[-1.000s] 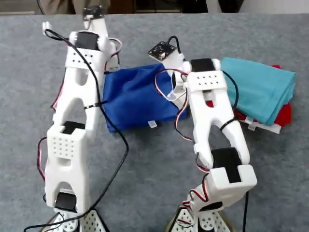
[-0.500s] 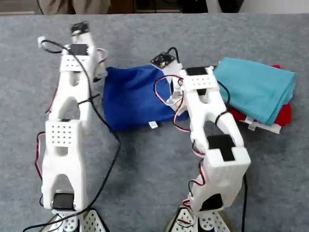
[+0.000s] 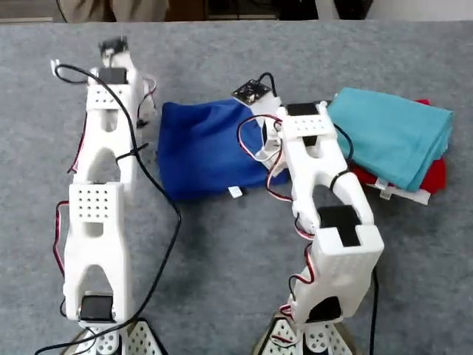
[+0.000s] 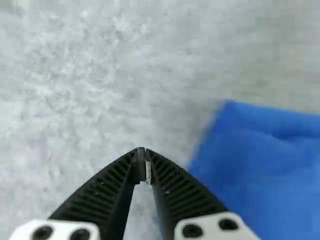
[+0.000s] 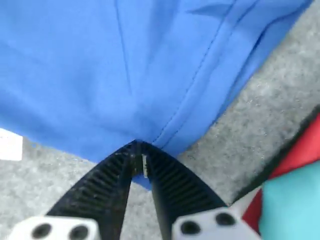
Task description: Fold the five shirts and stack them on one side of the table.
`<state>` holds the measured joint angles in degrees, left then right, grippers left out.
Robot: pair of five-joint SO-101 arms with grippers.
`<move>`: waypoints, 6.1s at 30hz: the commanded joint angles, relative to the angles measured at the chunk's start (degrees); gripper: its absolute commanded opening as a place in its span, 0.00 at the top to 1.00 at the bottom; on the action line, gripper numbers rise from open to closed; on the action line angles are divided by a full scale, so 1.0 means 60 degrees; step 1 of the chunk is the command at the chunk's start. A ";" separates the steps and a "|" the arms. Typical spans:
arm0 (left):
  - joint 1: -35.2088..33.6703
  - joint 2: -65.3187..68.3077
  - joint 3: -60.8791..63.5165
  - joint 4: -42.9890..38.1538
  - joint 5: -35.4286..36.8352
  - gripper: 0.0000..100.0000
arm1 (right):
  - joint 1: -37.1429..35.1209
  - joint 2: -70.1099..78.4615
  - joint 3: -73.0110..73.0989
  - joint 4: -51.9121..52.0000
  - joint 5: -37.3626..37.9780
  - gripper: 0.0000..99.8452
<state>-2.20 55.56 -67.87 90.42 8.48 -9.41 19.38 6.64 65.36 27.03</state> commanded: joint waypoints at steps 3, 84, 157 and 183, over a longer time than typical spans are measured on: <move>0.1451 -0.0725 -0.2462 0.1597 0.0000 0.98 | -0.0139 -0.0520 0.0007 -0.0132 -0.0103 1.00; -0.0205 0.3392 -0.4674 -0.0117 -0.1612 0.98 | 0.0359 0.5502 -1.6813 0.6212 0.0659 1.00; 0.1436 0.2440 -0.4703 0.0850 0.3077 0.98 | -0.0696 -0.0359 -0.4344 0.2535 -0.4454 1.00; 0.2154 -0.0330 -0.4601 -0.1846 0.4527 0.98 | 0.1985 -0.4095 -0.2645 0.1553 -0.2359 1.00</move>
<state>16.09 57.58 -93.27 80.31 35.56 5.19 -4.18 -10.68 78.37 12.18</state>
